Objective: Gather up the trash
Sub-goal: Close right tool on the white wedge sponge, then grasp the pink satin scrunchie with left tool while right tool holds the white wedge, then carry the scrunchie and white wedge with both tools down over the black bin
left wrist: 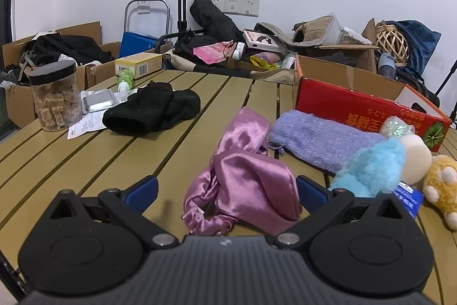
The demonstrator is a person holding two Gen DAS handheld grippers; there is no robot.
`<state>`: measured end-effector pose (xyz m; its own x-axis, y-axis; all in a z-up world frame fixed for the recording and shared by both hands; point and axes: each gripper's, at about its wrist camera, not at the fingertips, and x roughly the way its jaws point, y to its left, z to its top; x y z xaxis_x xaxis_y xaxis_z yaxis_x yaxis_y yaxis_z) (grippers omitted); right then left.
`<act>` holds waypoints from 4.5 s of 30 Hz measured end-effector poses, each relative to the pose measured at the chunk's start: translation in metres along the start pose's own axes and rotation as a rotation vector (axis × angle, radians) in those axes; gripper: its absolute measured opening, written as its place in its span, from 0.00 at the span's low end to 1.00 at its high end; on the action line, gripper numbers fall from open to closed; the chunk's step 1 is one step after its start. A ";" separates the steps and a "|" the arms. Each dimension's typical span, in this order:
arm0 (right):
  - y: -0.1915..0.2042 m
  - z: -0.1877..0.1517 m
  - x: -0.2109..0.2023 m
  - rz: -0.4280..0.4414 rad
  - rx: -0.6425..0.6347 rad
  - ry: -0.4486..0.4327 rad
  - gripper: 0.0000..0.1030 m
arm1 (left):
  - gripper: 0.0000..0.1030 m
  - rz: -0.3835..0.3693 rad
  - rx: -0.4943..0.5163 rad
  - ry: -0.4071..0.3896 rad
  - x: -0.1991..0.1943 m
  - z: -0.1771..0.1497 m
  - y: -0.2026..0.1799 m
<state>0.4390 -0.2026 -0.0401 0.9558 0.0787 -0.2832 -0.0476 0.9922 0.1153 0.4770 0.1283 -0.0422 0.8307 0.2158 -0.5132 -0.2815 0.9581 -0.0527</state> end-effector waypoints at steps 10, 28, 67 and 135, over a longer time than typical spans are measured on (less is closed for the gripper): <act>0.003 -0.006 0.005 -0.009 -0.002 0.009 0.25 | 0.62 -0.024 0.009 0.051 0.012 0.002 0.000; 0.000 -0.001 -0.012 0.037 0.006 -0.019 0.25 | 0.26 -0.035 -0.003 -0.035 -0.026 0.003 0.003; -0.025 -0.094 -0.169 0.219 -0.041 0.195 0.25 | 0.26 -0.159 0.062 0.032 -0.220 -0.145 0.007; 0.070 -0.220 -0.069 0.272 -0.231 0.748 0.66 | 0.26 -0.045 0.144 0.428 -0.172 -0.251 0.029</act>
<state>0.3059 -0.1171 -0.2221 0.4608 0.2815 -0.8417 -0.3858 0.9176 0.0957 0.2053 0.0716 -0.1705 0.5586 0.1053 -0.8227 -0.1553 0.9876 0.0210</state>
